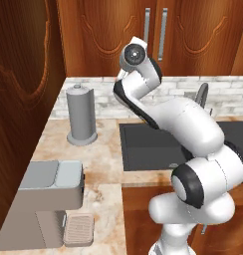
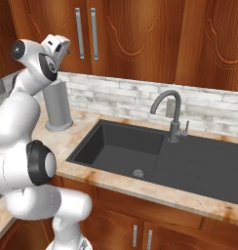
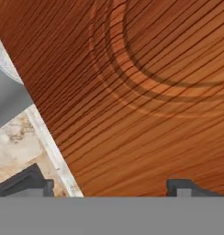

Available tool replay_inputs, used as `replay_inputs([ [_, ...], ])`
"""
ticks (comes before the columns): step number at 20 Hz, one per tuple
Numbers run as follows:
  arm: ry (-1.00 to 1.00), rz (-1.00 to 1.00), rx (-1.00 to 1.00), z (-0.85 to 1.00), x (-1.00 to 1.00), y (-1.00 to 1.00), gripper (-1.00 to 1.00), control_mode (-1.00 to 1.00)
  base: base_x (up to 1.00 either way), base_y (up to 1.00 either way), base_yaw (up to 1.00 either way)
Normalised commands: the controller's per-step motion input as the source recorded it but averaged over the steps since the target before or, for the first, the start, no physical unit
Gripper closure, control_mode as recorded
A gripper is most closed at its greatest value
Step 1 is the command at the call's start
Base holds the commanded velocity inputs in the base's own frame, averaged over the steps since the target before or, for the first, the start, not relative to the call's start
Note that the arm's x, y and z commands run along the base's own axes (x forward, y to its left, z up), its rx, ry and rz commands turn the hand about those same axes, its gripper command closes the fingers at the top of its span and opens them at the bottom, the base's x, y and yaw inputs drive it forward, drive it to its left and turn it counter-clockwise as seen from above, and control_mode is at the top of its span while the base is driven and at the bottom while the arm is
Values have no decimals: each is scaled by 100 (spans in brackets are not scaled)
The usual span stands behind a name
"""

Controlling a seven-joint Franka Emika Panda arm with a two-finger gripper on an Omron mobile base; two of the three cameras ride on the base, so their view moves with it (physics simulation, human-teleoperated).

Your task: Close all open cabinet doors.

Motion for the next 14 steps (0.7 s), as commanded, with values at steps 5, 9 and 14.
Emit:
replay_inputs([
  [5, 5, -2, 18, -5, -80, 0, -100, -100, 0, 0, 0],
  [9, 10, -5, 22, 11, -75, 1, -100, -100, 0, 0, 0],
  [14, 15, -8, 24, 4, -62, 0, -100, -100, 0, 0, 0],
])
